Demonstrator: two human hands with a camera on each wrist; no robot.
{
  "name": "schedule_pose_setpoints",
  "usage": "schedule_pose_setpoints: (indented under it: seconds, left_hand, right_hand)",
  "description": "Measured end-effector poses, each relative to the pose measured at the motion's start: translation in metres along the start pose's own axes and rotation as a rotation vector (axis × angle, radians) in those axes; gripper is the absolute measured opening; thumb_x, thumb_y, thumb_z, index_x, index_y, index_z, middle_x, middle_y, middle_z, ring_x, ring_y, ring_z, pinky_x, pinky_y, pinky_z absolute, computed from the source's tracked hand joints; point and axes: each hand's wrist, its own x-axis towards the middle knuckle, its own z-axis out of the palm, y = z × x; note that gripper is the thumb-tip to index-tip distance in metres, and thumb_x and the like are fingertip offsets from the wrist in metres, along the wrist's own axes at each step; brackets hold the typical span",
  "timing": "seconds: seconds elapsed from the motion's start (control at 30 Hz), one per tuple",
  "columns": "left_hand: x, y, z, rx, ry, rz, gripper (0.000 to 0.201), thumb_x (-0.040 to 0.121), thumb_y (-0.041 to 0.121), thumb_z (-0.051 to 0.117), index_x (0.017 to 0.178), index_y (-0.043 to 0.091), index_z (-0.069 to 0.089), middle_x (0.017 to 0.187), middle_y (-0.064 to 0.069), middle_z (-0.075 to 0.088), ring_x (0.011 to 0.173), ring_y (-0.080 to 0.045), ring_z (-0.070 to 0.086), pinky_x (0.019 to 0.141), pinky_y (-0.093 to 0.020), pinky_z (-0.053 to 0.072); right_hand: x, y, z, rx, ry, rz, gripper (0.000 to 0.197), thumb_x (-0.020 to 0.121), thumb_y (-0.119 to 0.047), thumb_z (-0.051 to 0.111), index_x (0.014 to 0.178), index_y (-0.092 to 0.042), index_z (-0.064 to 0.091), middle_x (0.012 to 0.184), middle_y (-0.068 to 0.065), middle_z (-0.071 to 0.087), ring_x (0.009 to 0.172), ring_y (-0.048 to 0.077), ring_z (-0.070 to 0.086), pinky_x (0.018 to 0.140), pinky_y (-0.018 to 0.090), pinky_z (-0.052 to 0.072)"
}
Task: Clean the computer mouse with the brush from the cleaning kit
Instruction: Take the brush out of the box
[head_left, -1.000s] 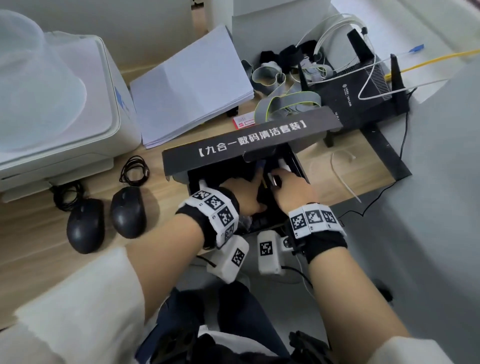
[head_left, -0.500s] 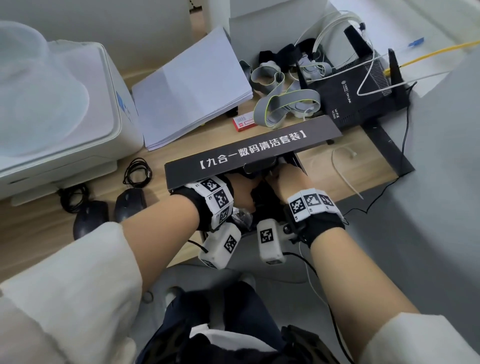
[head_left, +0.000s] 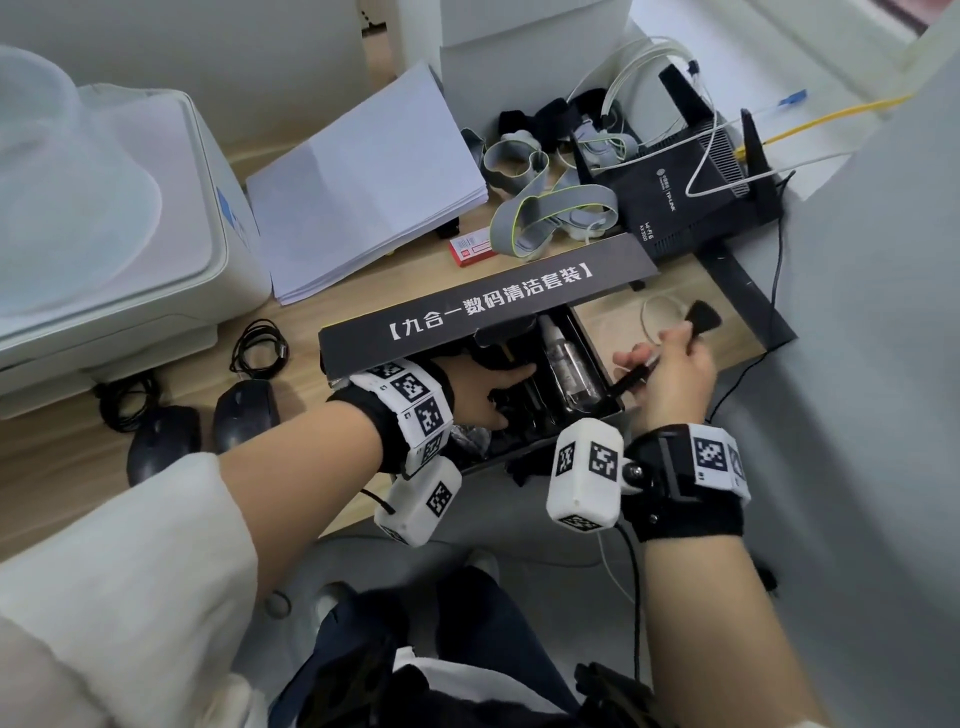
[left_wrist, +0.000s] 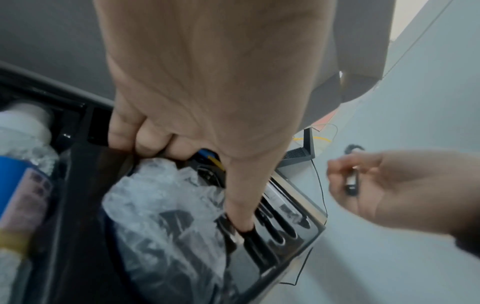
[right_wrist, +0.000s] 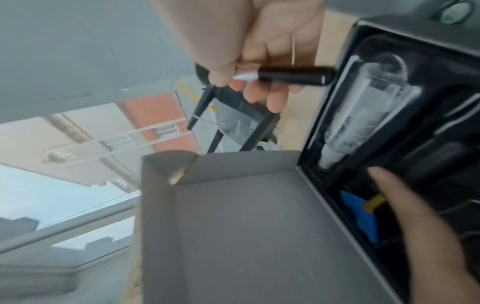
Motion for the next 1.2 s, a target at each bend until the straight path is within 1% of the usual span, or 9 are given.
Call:
schedule_pose_setpoints:
  seconds: [0.1, 0.17, 0.33, 0.47, 0.63, 0.73, 0.83, 1.03, 1.2]
  left_hand:
    - [-0.001, 0.003, 0.005, 0.061, -0.024, -0.017, 0.067, 0.095, 0.045, 0.036, 0.144, 0.039, -0.009, 0.140, -0.014, 0.045, 0.119, -0.030, 0.048, 0.089, -0.028, 0.041]
    - [-0.002, 0.005, 0.005, 0.128, -0.038, -0.054, 0.066, 0.094, 0.050, 0.033, 0.142, 0.044, -0.013, 0.153, -0.023, 0.019, 0.122, -0.035, 0.048, 0.094, -0.033, 0.044]
    - [-0.026, 0.027, -0.003, 0.265, 0.083, -0.055, 0.071, 0.093, 0.049, 0.039, 0.141, 0.045, -0.013, 0.151, -0.024, 0.019, 0.116, -0.037, 0.051, 0.082, -0.037, 0.046]
    - [-0.065, 0.036, -0.017, 0.215, 0.118, 0.131, 0.061, 0.094, 0.028, 0.040, 0.146, 0.036, 0.010, 0.138, -0.009, 0.048, 0.112, -0.027, 0.055, 0.082, -0.034, 0.046]
    - [-0.119, 0.016, -0.054, -0.527, 0.257, 0.372, 0.029, 0.084, 0.016, 0.065, 0.112, 0.025, 0.063, 0.104, -0.004, 0.071, 0.090, -0.017, 0.067, 0.087, -0.029, 0.053]
    - [-0.116, -0.002, -0.046, -0.484, 0.518, 0.374, 0.054, 0.069, 0.015, 0.078, 0.115, 0.032, 0.055, 0.122, -0.002, 0.062, 0.107, -0.015, 0.059, 0.097, -0.032, 0.047]
    - [-0.092, -0.017, -0.016, -0.228, 0.451, 0.200, 0.090, 0.068, 0.020, 0.076, 0.143, 0.026, 0.026, 0.144, 0.000, 0.042, 0.128, -0.018, 0.042, 0.105, -0.036, 0.037]
    - [-0.072, -0.024, -0.007, -0.146, 0.614, 0.109, 0.076, 0.077, 0.009, 0.060, 0.142, 0.033, 0.028, 0.136, -0.001, 0.052, 0.122, -0.025, 0.049, 0.093, -0.032, 0.044]
    - [-0.061, -0.032, -0.026, -0.049, 0.747, 0.008, 0.077, 0.077, 0.001, 0.053, 0.137, 0.043, 0.028, 0.125, -0.002, 0.059, 0.112, -0.030, 0.055, 0.078, -0.034, 0.043]
  right_hand:
    - [-0.009, -0.017, 0.001, 0.055, 0.043, -0.169, 0.021, 0.097, -0.029, 0.037, 0.078, -0.023, 0.043, 0.057, -0.003, 0.037, 0.036, 0.005, 0.035, 0.038, 0.018, 0.032]
    - [-0.021, -0.029, 0.006, -0.029, 0.025, -0.352, 0.017, 0.091, -0.028, 0.050, 0.076, -0.028, 0.045, 0.062, -0.007, 0.042, 0.043, 0.002, 0.036, 0.043, 0.016, 0.033]
    - [-0.044, -0.048, 0.027, -0.364, -0.161, -0.759, 0.029, 0.077, -0.032, 0.066, 0.103, -0.022, 0.061, 0.104, -0.007, 0.053, 0.094, 0.004, 0.057, 0.082, 0.017, 0.045]
    - [-0.043, -0.053, 0.034, -0.670, -0.321, -0.793, 0.039, 0.084, -0.035, 0.058, 0.120, -0.020, 0.059, 0.126, -0.008, 0.052, 0.107, -0.006, 0.043, 0.081, -0.001, 0.031]
    - [-0.043, -0.042, 0.025, -0.777, -0.309, -0.775, 0.038, 0.080, -0.035, 0.064, 0.110, -0.013, 0.063, 0.125, -0.004, 0.054, 0.106, 0.002, 0.049, 0.078, 0.019, 0.036]
    - [-0.047, -0.032, 0.016, -0.782, -0.288, -0.798, 0.040, 0.072, -0.031, 0.073, 0.107, -0.013, 0.064, 0.118, -0.010, 0.049, 0.097, -0.006, 0.044, 0.072, 0.007, 0.034]
    - [-0.046, -0.025, 0.012, -0.742, -0.332, -0.749, 0.044, 0.067, -0.025, 0.078, 0.106, -0.010, 0.066, 0.114, -0.010, 0.044, 0.101, -0.003, 0.043, 0.076, 0.004, 0.034]
    - [-0.041, -0.017, 0.021, -0.706, -0.339, -0.768, 0.039, 0.067, -0.022, 0.078, 0.100, -0.009, 0.063, 0.110, -0.009, 0.036, 0.072, -0.005, 0.038, 0.064, 0.007, 0.039]
    - [-0.029, -0.018, 0.042, -0.670, -0.407, -0.787, 0.044, 0.073, -0.010, 0.069, 0.114, 0.001, 0.058, 0.123, 0.001, 0.033, 0.116, 0.011, 0.043, 0.106, 0.009, 0.029]
